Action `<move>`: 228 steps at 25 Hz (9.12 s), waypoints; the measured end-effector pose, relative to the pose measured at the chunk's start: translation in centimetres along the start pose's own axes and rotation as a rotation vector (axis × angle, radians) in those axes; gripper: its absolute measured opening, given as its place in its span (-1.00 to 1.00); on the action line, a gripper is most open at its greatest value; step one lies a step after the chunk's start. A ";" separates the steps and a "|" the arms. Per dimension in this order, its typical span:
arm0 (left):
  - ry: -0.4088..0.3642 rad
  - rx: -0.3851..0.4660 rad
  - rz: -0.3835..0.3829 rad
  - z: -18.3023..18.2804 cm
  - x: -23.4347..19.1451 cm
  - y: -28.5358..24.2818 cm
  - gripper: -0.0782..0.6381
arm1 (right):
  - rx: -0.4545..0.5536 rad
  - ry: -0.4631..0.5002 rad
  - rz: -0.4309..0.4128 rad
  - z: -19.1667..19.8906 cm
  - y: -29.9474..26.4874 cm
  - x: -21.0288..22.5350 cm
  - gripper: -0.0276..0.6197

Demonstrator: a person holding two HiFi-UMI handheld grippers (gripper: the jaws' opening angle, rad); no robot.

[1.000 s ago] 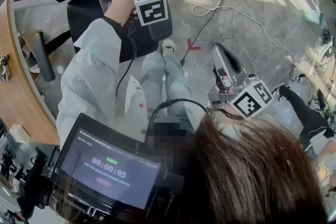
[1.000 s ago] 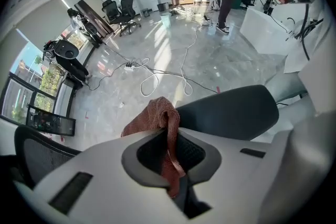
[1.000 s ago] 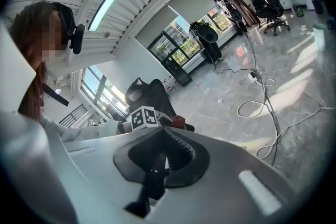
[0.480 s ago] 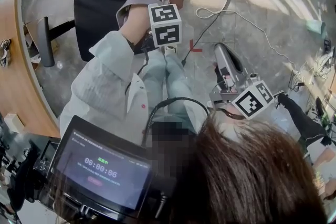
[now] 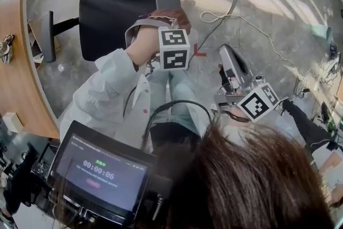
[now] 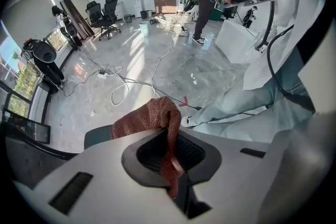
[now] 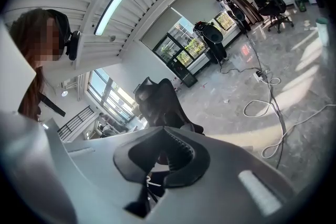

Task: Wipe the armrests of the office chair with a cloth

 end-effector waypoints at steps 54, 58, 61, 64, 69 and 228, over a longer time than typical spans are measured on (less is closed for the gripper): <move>1.282 1.076 -1.382 35.9 25.7 49.0 -0.72 | -0.076 0.717 -0.680 10.1 -9.9 -45.1 -0.91; 1.269 1.086 -1.326 43.8 29.1 50.1 -0.72 | -0.072 0.695 -0.634 16.0 -11.9 -50.7 -0.91; 1.249 1.093 -1.268 49.1 30.7 50.7 -0.72 | -0.060 0.658 -0.588 20.0 -13.3 -54.0 -0.91; 1.233 1.092 -1.204 53.4 30.8 50.6 -0.72 | -0.051 0.627 -0.536 22.7 -15.1 -56.2 -0.91; 1.235 1.083 -1.125 57.4 27.6 48.1 -0.72 | -0.081 0.627 -0.473 24.2 -19.3 -56.5 -0.91; 0.948 0.615 -0.554 50.8 11.0 31.4 -0.72 | -0.081 0.408 -0.433 18.7 -26.8 -51.5 -0.91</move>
Point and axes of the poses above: the fingertips, and each gripper's own axes: y backward along the fingers, x to its right, z out of its underside, the point moved 1 cm from there along y, backward along the fingers, and after that the axes turned 4 degrees about y, right-handed, at the moved point
